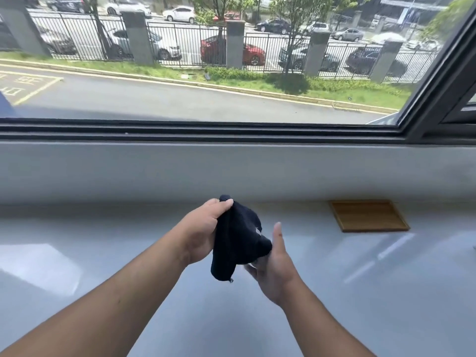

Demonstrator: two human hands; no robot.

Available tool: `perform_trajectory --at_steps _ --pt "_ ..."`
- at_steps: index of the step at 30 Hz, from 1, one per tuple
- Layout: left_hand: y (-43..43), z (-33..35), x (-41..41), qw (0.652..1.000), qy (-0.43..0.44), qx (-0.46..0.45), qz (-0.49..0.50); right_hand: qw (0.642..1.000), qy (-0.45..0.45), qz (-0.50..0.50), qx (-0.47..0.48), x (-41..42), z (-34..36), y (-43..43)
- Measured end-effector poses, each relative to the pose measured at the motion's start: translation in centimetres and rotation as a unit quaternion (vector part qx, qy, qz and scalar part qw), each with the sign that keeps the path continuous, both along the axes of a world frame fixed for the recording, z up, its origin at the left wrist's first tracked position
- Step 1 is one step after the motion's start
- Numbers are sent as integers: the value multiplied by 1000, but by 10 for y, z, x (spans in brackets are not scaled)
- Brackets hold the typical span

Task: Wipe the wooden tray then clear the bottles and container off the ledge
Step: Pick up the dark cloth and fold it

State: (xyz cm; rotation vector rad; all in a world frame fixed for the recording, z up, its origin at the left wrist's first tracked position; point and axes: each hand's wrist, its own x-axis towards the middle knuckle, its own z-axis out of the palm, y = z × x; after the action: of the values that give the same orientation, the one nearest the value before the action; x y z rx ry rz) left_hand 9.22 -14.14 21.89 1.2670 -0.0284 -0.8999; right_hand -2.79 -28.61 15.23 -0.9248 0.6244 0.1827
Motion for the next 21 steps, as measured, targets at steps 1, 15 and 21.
perform_trajectory --at_steps 1,15,21 --pt "2 1 0 1000 0 13 1 999 -31 14 23 3 6 -4" --pt "34 -33 9 964 -158 214 -9 968 -19 8 -249 14 15 -33" --pt "27 -36 2 839 -373 376 -126 862 18 101 -496 0 22 -46"
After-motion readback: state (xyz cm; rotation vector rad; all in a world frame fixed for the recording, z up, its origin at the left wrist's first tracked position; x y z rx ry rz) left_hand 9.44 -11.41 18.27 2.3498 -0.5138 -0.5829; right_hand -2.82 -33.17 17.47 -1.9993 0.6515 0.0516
